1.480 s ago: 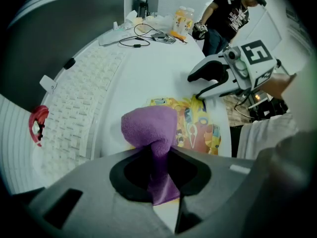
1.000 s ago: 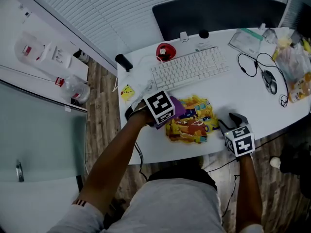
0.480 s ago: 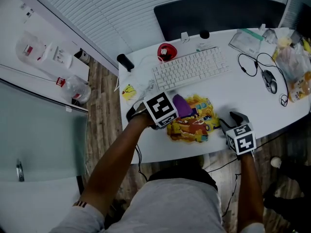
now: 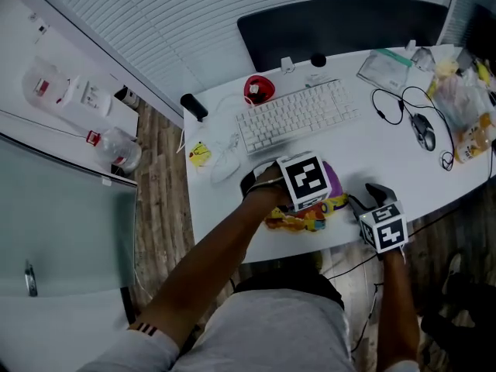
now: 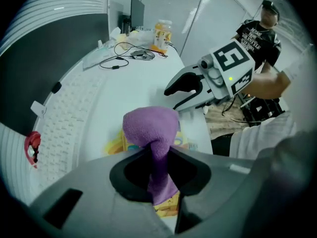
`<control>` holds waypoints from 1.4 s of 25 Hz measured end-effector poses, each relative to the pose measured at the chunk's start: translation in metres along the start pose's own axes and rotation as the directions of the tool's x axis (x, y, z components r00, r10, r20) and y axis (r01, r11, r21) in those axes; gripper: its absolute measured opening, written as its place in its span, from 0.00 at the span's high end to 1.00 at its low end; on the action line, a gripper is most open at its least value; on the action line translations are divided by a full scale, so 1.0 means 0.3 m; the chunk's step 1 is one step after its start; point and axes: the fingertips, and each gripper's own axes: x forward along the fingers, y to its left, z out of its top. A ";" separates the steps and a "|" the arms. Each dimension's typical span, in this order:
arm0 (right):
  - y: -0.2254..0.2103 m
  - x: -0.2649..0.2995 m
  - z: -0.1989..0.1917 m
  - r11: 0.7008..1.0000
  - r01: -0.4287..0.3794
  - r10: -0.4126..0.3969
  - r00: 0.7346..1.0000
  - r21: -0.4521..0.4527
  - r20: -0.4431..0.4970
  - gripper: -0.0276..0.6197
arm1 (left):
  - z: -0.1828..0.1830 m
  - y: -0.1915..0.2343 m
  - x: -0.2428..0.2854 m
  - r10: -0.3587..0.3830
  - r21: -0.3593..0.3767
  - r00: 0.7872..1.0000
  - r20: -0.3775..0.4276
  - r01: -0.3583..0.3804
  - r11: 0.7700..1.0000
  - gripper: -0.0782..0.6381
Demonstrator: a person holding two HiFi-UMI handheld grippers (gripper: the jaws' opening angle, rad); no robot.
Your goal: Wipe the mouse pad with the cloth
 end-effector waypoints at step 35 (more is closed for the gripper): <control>0.017 0.027 -0.009 1.000 -0.005 0.005 1.000 0.002 -0.023 0.65 | -0.391 0.031 -0.018 -0.029 -0.151 0.998 -0.051 0.021 0.988 0.78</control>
